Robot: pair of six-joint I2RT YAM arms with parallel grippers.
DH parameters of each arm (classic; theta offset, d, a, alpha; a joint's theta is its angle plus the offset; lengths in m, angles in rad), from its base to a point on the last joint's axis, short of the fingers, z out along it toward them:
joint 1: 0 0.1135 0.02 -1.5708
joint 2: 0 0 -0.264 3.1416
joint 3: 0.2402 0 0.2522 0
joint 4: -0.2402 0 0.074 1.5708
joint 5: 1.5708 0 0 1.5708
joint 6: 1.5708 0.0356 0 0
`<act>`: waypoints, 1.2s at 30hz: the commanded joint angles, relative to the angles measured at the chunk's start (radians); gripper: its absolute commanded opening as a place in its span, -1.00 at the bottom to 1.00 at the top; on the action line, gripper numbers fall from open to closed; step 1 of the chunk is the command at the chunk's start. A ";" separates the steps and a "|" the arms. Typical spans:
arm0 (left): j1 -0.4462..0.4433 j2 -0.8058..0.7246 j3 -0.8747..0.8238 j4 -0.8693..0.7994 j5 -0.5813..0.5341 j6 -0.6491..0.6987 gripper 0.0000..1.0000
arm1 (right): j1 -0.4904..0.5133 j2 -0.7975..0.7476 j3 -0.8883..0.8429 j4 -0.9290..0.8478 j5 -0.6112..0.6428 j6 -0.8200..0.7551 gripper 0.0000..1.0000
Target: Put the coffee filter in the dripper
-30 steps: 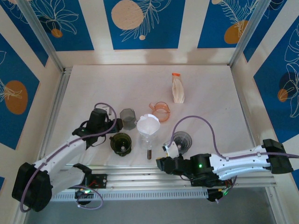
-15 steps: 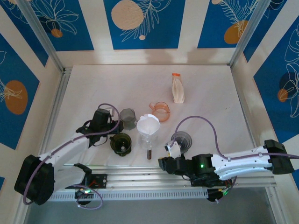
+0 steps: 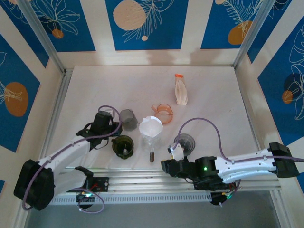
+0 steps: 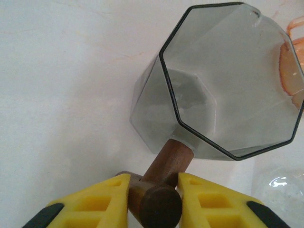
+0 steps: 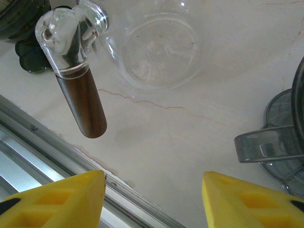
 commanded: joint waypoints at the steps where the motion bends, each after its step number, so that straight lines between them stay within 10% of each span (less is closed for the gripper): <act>1: -0.006 -0.056 0.009 -0.085 -0.062 0.000 -0.43 | -0.004 -0.011 -0.010 -0.004 0.028 0.030 0.13; 18: 0.018 -0.322 -0.044 -0.378 -0.223 -0.114 -0.30 | 0.001 -0.010 -0.044 0.039 0.026 0.044 0.14; 36: 0.020 -0.465 0.021 -0.323 -0.037 -0.148 0.95 | -0.045 0.187 0.013 0.248 -0.062 -0.097 0.34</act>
